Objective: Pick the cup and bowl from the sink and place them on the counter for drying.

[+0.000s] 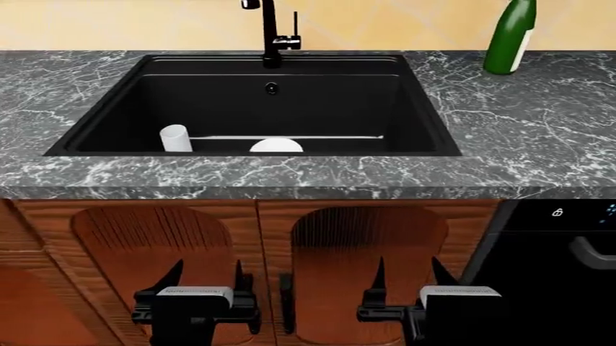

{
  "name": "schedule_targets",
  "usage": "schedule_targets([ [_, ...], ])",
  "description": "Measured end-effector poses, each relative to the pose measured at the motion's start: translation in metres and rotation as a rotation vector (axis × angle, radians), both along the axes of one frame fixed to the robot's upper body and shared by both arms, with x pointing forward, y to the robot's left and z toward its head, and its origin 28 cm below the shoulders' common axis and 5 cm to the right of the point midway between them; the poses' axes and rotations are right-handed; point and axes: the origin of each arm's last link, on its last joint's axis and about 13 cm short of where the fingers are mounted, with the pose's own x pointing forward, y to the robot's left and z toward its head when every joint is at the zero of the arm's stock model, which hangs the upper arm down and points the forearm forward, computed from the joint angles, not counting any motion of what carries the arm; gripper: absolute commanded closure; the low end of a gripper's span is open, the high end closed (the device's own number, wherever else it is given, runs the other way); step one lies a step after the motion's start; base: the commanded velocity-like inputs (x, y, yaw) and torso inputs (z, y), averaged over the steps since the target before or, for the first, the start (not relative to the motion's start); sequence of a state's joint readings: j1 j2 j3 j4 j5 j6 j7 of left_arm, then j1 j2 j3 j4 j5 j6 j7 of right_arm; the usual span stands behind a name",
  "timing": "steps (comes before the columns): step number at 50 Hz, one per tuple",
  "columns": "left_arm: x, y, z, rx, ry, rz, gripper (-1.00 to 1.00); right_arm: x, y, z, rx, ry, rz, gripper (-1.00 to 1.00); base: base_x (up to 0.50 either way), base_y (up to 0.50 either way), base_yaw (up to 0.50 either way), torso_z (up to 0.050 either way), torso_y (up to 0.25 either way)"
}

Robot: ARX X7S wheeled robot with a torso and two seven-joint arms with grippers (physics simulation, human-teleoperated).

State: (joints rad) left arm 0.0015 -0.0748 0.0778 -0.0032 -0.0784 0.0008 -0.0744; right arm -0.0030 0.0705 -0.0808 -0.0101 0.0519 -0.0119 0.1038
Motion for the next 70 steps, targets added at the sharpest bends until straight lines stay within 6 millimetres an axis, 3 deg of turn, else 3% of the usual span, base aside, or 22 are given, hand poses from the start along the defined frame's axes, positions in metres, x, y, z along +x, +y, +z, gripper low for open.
schedule_targets([
  [18,0.0019,-0.0018,0.0001,0.0,0.009,-0.002,-1.0,0.0,0.0006,0.0001,-0.014,-0.003,0.004,-1.0,0.25,0.48,0.0,0.0,0.0],
  [25,0.0031,-0.0018,0.0008,0.004,0.007,0.002,-1.0,0.0001,0.0016,0.0006,-0.012,-0.008,0.007,-1.0,0.02,0.03,0.0,0.0,0.0],
  [65,0.0009,0.0003,0.0006,0.011,-0.017,0.002,-1.0,0.0005,0.0013,-0.0004,-0.024,-0.002,0.005,-1.0,0.0,0.0,0.0,0.049,0.0],
  [70,0.0016,-0.0005,0.0008,0.012,-0.014,0.002,-1.0,0.0005,0.0013,-0.0005,-0.024,-0.001,0.005,-1.0,0.0,0.0,0.0,0.0,0.0],
])
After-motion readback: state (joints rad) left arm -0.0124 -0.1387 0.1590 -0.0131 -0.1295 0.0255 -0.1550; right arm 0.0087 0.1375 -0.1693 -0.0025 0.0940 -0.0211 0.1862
